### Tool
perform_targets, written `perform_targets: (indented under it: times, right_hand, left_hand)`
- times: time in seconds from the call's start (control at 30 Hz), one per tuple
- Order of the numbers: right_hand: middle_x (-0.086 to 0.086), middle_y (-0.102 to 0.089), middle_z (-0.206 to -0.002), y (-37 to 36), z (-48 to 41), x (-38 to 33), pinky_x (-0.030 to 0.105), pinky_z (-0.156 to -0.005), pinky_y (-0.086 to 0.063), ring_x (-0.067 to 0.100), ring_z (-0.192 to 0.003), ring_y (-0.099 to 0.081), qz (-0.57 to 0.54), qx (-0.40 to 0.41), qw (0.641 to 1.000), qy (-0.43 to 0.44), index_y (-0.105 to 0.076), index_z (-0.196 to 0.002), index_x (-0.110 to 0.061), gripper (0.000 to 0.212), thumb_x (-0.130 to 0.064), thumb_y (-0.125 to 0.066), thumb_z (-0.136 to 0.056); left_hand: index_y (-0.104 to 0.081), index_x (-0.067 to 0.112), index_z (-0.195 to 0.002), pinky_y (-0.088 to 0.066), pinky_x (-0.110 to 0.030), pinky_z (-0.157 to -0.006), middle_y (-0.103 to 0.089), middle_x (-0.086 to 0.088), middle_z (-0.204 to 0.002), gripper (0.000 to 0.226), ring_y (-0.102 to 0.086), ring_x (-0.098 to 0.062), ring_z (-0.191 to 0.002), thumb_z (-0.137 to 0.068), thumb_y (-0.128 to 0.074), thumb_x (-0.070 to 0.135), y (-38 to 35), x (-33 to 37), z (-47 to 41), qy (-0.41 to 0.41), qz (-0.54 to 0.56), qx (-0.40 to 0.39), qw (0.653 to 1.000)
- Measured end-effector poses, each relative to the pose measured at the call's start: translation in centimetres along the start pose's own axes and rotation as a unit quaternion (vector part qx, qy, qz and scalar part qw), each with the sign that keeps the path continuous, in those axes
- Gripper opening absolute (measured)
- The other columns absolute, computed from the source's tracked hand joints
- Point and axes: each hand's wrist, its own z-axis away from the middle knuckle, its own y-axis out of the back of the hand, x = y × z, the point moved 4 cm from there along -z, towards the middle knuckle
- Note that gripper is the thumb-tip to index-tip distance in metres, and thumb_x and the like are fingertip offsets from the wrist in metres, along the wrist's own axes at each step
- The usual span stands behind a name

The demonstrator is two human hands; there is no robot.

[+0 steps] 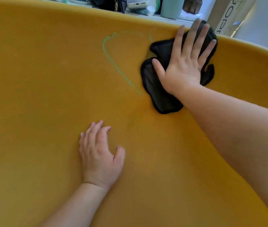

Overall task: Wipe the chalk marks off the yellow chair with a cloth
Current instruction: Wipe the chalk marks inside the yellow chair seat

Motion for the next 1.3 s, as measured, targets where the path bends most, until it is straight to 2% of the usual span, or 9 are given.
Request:
perform_targets:
  times: [0.1, 0.2, 0.37, 0.43, 0.6, 0.77, 0.97, 1.1, 1.3]
  right_hand:
    - [0.027, 0.003, -0.167, -0.5, -0.8, -3.2, 0.066, -0.121, 0.001, 0.046, -0.154, 0.004, -0.016, 0.031, 0.999, 0.000, -0.001, -0.162, -0.008, 0.094, -0.072, -0.022, -0.096]
    - [0.026, 0.002, -0.167, -3.7, 5.3, -7.1, 0.065, -0.121, -0.001, 0.044, -0.155, 0.004, -0.039, -0.017, 0.991, 0.129, -0.010, -0.161, -0.008, 0.090, -0.066, -0.031, -0.096]
    - [0.015, 0.011, -0.169, -6.0, 16.8, -7.7, 0.061, -0.123, 0.003, 0.036, -0.155, 0.015, -0.079, -0.150, 0.924, 0.343, -0.006, -0.163, -0.016, 0.090, -0.072, -0.028, -0.097]
    - [0.017, 0.005, -0.169, -5.8, 14.2, -5.4, 0.064, -0.122, 0.004, 0.042, -0.155, 0.010, -0.028, -0.121, 0.923, 0.363, -0.011, -0.163, -0.016, 0.102, -0.082, -0.030, -0.088]
    - [0.026, 0.006, -0.167, -0.6, -0.9, -0.9, 0.068, -0.120, 0.005, 0.052, -0.152, 0.007, 0.090, -0.003, 0.956, 0.278, 0.001, -0.162, -0.015, 0.125, -0.094, -0.040, -0.075]
    - [0.033, 0.003, -0.164, 0.4, -1.8, -6.2, 0.066, -0.121, 0.002, 0.053, -0.151, 0.003, -0.003, 0.032, 0.990, 0.137, 0.000, -0.162, -0.008, 0.127, -0.095, -0.031, -0.075]
    - [0.026, 0.008, -0.167, -5.4, 12.8, -11.3, 0.063, -0.122, -0.001, 0.043, -0.154, 0.013, -0.114, -0.077, 0.941, 0.309, -0.009, -0.162, -0.008, 0.104, -0.080, -0.032, -0.091]
    - [0.026, 0.009, -0.166, -5.9, 13.8, -7.0, 0.057, -0.125, 0.005, 0.042, -0.154, 0.012, -0.063, -0.108, 0.923, 0.364, -0.006, -0.162, -0.007, 0.113, -0.084, -0.037, -0.085]
    - [0.026, 0.010, -0.167, -0.3, -0.4, -0.1, 0.064, -0.122, 0.004, 0.044, -0.154, 0.010, 0.046, -0.006, 0.990, 0.130, 0.005, -0.160, -0.003, 0.122, -0.086, -0.038, -0.080]
  left_hand:
    - [-0.059, 0.011, -0.124, -0.021, -0.052, -0.120, -0.052, -0.010, -0.145, 0.059, -0.039, -0.029, -0.142, -0.073, -0.047, 0.038, 0.0, 0.0, 0.0, 0.000, 0.006, 0.000, 1.000]
    - [-0.059, 0.007, -0.125, -0.025, -0.055, -0.118, -0.052, -0.013, -0.145, 0.059, -0.042, -0.032, -0.140, -0.075, -0.048, 0.036, 0.2, -0.1, 0.1, -0.009, 0.018, 0.012, 1.000]
    - [-0.057, 0.000, -0.127, -0.035, -0.062, -0.108, -0.052, -0.018, -0.142, 0.056, -0.046, -0.040, -0.135, -0.085, -0.045, 0.034, 0.7, -0.3, 0.1, -0.030, 0.067, 0.033, 0.997]
    - [-0.056, 0.000, -0.127, -0.036, -0.062, -0.106, -0.052, -0.018, -0.142, 0.055, -0.046, -0.041, -0.134, -0.086, -0.044, 0.033, 0.7, -0.3, 0.2, -0.037, 0.074, 0.038, 0.996]
    - [-0.057, 0.001, -0.127, -0.034, -0.062, -0.107, -0.051, -0.018, -0.142, 0.057, -0.044, -0.040, -0.136, -0.085, -0.044, 0.038, 0.6, -0.4, 0.1, -0.033, 0.079, 0.032, 0.996]
    - [-0.057, 0.000, -0.126, -0.033, -0.062, -0.108, -0.052, -0.019, -0.142, 0.056, -0.044, -0.041, -0.135, -0.089, -0.041, 0.038, 0.4, -0.3, 0.1, -0.038, 0.069, 0.033, 0.996]
    - [-0.057, -0.002, -0.127, -0.037, -0.058, -0.106, -0.053, -0.020, -0.139, 0.055, -0.048, -0.042, -0.131, -0.092, -0.039, 0.036, 0.9, -0.3, 0.0, -0.048, 0.080, 0.054, 0.994]
    - [-0.056, -0.001, -0.128, -0.037, -0.056, -0.106, -0.051, -0.019, -0.141, 0.055, -0.048, -0.042, -0.130, -0.091, -0.040, 0.037, 1.0, -0.3, 0.1, -0.045, 0.083, 0.056, 0.994]
    - [-0.054, -0.001, -0.130, -0.037, -0.058, -0.106, -0.050, -0.019, -0.141, 0.056, -0.047, -0.041, -0.132, -0.090, -0.041, 0.036, 0.8, -0.3, 0.2, -0.027, 0.093, 0.053, 0.994]
